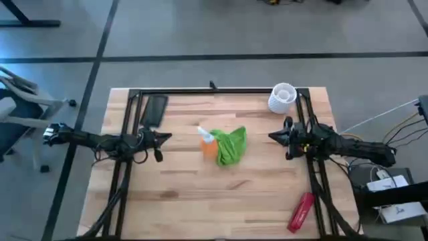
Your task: Apply microfiber cloth
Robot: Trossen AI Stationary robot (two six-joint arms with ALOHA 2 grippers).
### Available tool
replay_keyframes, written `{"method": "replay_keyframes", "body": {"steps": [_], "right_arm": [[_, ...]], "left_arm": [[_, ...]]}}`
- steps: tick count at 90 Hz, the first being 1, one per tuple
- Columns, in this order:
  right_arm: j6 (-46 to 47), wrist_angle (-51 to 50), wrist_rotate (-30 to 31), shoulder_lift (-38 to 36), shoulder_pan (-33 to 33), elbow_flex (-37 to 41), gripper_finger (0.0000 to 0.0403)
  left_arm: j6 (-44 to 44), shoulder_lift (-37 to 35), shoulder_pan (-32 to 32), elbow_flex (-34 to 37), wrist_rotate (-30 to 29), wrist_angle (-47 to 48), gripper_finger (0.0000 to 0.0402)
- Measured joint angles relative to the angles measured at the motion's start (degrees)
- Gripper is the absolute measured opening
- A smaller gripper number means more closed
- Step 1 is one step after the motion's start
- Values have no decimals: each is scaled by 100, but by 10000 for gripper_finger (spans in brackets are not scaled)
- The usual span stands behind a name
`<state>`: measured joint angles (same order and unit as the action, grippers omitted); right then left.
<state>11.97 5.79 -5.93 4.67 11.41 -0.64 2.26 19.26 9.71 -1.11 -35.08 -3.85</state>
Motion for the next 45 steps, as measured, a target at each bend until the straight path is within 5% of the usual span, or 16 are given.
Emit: {"method": "replay_keyframes", "body": {"steps": [45], "right_arm": [[84,843,-51,69,-12,1,0]], "left_arm": [[-1,1,0,0,-2,-1,0]]}}
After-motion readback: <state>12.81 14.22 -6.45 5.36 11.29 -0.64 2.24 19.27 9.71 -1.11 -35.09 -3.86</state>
